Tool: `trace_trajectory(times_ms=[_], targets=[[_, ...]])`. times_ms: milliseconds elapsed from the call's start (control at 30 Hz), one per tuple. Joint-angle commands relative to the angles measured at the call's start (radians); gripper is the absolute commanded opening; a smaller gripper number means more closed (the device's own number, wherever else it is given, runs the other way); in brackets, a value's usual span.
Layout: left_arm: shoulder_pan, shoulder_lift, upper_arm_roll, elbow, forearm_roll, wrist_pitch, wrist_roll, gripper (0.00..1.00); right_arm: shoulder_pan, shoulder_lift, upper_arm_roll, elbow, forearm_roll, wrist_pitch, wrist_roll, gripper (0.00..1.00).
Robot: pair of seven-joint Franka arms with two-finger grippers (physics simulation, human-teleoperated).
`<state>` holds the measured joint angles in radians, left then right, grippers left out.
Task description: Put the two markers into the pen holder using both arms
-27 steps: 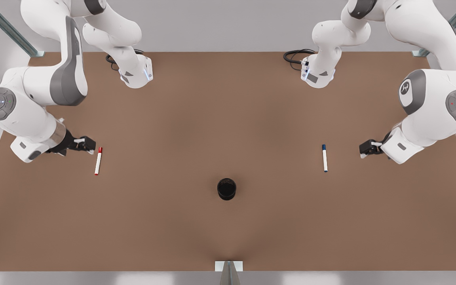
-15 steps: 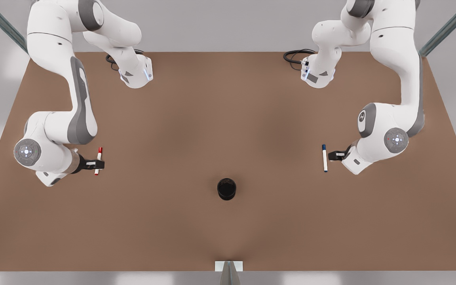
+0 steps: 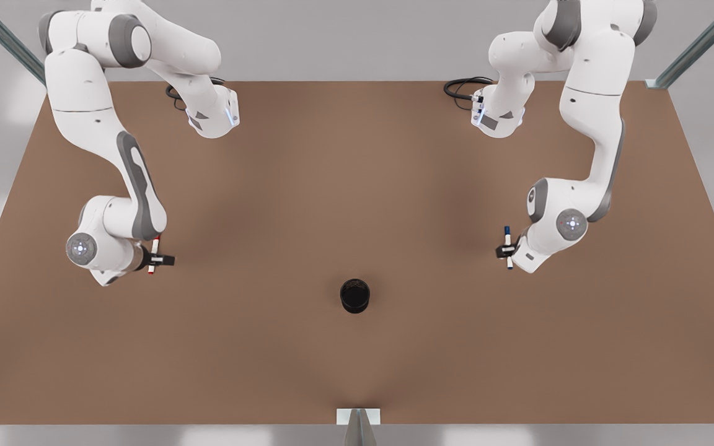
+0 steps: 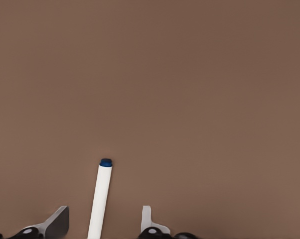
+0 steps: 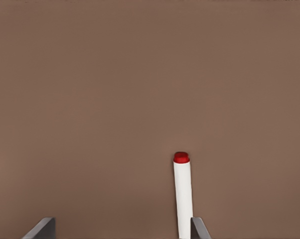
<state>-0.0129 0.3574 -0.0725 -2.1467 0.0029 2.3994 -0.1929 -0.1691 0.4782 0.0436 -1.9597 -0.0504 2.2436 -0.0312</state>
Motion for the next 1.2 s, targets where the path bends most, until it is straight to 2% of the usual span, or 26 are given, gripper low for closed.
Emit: trace_trajectory(times_ms=[0,100,167,333,433,567,733,767,867,933,1000,1100,1167], targets=[[0.001,0.012,0.002,0.001,0.006,0.043,0.032,0.75,-0.006,0.011,-0.001,-0.001,0.001,0.126,-0.039,1.00],[0.010,0.035,0.017,0.008,0.077,0.044,0.050,0.72,-0.027,0.033,0.001,-0.001,0.001,0.139,-0.069,1.00],[0.010,0.049,0.017,0.010,0.078,0.044,0.092,0.69,-0.027,0.042,-0.001,-0.001,0.001,0.145,-0.079,0.93],[0.002,0.080,0.011,0.024,0.075,0.053,0.141,0.68,-0.046,0.069,-0.001,0.001,0.001,0.179,-0.121,0.86],[0.004,0.106,0.011,0.036,0.068,0.061,0.138,0.68,-0.046,0.072,-0.001,0.001,0.001,0.179,-0.128,0.76],[0.011,0.130,0.010,0.051,0.068,0.075,0.138,0.67,-0.066,0.069,-0.001,-0.005,0.001,0.174,-0.208,0.75],[0.016,0.138,0.010,0.053,0.068,0.078,0.139,0.53,-0.078,0.065,-0.001,-0.047,-0.043,0.232,-0.276,0.74],[0.016,0.138,0.010,0.053,0.068,0.078,0.139,0.50,-0.079,0.063,-0.001,-0.053,-0.043,0.237,-0.291,0.72],[0.014,0.152,0.010,0.054,0.068,0.087,0.139,0.47,-0.079,0.056,0.001,-0.082,-0.045,0.277,-0.308,0.69],[0.014,0.152,0.010,0.054,0.068,0.087,0.138,0.46,-0.086,0.056,0.001,-0.082,-0.045,0.277,-0.314,0.52],[0.014,0.152,0.011,0.054,0.066,0.087,0.138,0.42,-0.086,0.056,0.001,-0.082,-0.045,0.277,-0.314,0.45],[0.014,0.152,0.011,0.054,0.068,0.087,0.138,0.41,-0.086,0.056,0.001,-0.082,-0.045,0.275,-0.314,0.43],[0.014,0.152,0.010,0.054,0.068,0.087,0.138,0.38,-0.084,0.056,0.001,-0.082,-0.045,0.275,-0.314,0.33]])
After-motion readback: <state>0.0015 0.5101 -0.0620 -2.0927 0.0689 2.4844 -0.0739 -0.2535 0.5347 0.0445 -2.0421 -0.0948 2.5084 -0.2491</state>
